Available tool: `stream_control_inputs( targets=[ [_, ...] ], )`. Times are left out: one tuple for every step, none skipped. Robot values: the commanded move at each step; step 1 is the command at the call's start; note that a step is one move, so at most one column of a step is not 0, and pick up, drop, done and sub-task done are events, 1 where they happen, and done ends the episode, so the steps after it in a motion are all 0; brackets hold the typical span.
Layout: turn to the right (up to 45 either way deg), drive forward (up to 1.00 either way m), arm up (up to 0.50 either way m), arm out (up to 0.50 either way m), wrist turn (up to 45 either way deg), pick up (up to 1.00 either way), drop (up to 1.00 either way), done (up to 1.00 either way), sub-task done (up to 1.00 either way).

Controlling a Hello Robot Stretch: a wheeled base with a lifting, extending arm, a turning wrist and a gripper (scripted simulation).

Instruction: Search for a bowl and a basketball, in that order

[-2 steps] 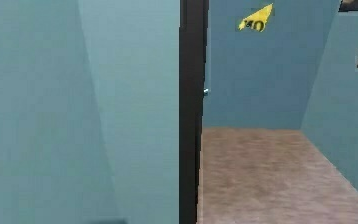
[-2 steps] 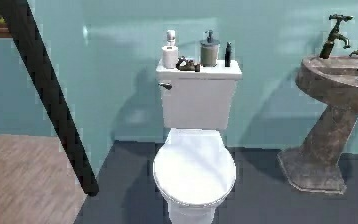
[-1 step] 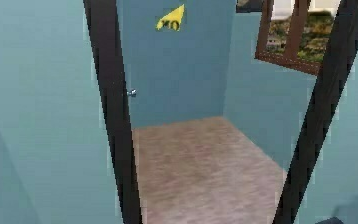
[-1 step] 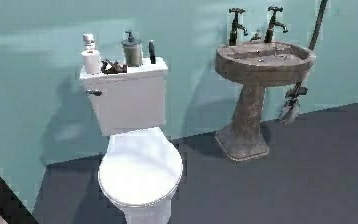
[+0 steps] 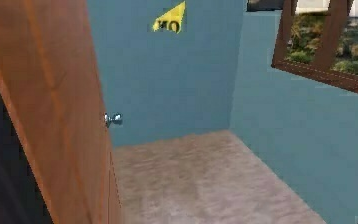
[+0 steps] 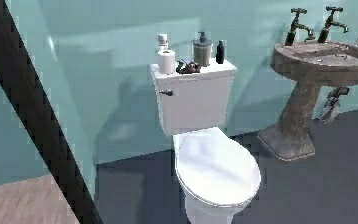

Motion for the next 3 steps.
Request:
stream_control_inputs(
  targets=[
    [15.0,0.0,0.0,0.0,0.0,0.0,0.0,0.0,0.0],
    [0.0,0.9,0.0,0.0,0.0,0.0,0.0,0.0,0.0],
    [-45.0,0.0,0.0,0.0,0.0,0.0,0.0,0.0,0.0]
  ],
)
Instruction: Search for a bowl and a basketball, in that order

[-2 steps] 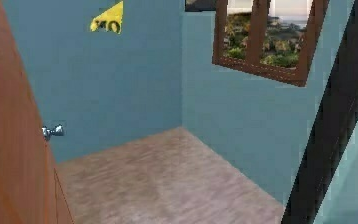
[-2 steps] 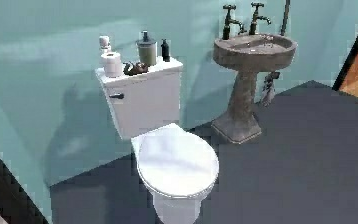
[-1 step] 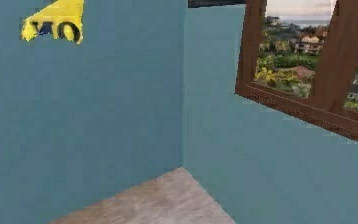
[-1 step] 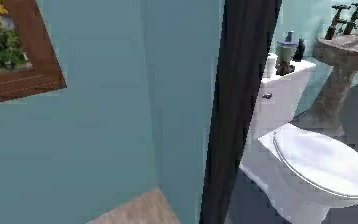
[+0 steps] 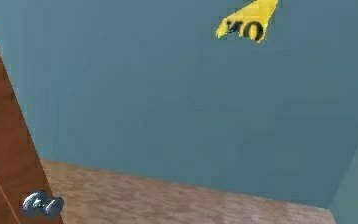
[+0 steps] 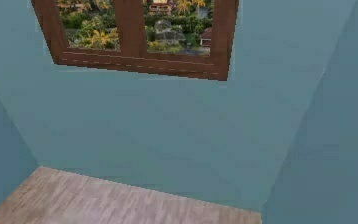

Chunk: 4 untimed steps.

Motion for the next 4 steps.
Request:
stream_control_inputs(
  targets=[
    [-9.0,0.0,0.0,0.0,0.0,0.0,0.0,0.0,0.0],
    [0.0,0.8,0.0,0.0,0.0,0.0,0.0,0.0,0.0],
    [-45.0,0.0,0.0,0.0,0.0,0.0,0.0,0.0,0.0],
    [-21.0,0.0,0.0,0.0,0.0,0.0,0.0,0.0,0.0]
  ],
)
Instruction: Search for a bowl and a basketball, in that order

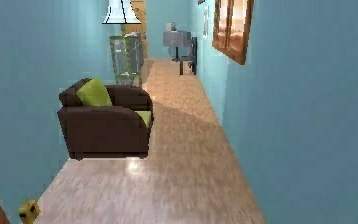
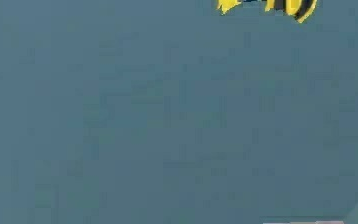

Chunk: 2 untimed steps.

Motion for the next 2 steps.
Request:
stream_control_inputs(
  targets=[
    [0.0,1.0,0.0,0.0,0.0,0.0,0.0,0.0,0.0],
    [0.0,1.0,0.0,0.0,0.0,0.0,0.0,0.0,0.0]
  ],
)
